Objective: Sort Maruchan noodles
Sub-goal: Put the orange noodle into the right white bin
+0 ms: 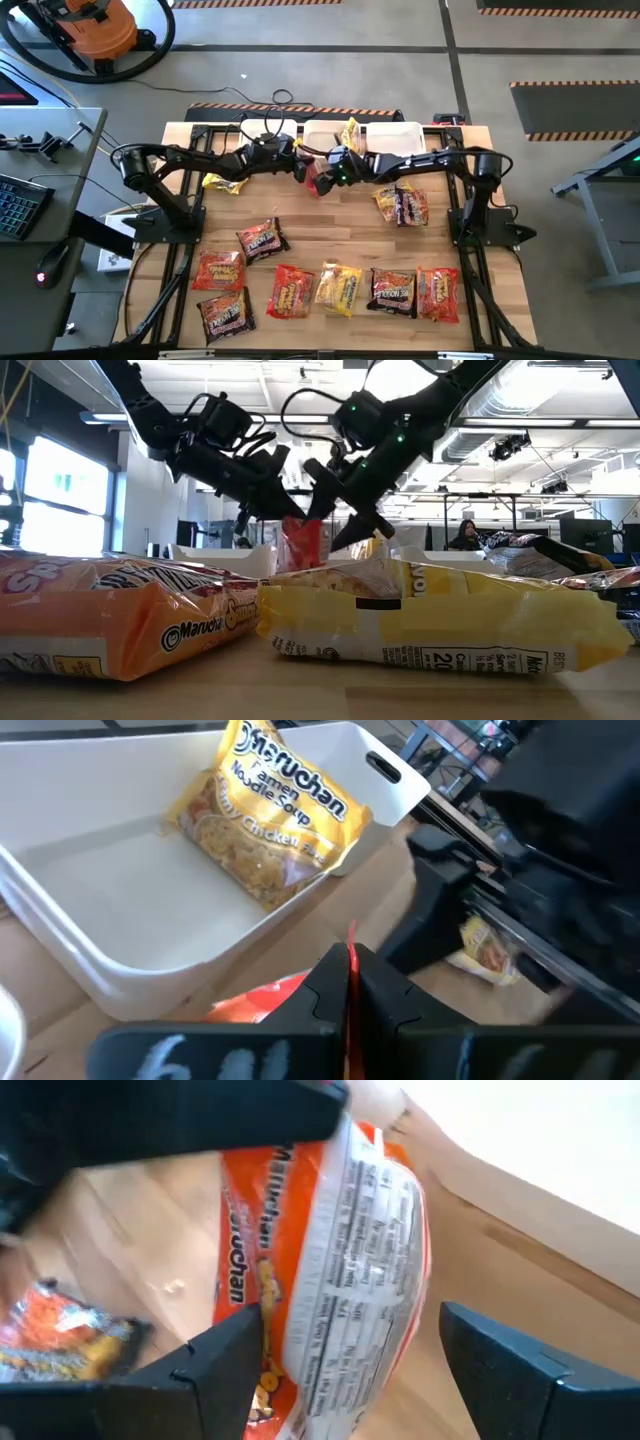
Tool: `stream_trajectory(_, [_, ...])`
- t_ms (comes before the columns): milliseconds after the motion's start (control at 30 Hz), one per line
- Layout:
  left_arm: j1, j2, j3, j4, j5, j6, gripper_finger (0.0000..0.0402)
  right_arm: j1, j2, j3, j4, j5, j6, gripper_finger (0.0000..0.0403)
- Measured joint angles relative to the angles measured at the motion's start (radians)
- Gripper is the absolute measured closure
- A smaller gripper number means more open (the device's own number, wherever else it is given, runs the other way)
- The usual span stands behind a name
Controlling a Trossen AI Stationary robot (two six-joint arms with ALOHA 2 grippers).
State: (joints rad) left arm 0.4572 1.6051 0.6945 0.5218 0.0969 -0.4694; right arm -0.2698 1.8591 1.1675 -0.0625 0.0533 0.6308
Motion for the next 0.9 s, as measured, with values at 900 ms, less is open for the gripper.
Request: stream_trajectory(900, [-0.026, -0.001, 0.000, 0.050, -0.031, -0.028, 0.0401, 0.011, -0.010, -0.002, 0.086, 0.000, -0.044, 0.0127])
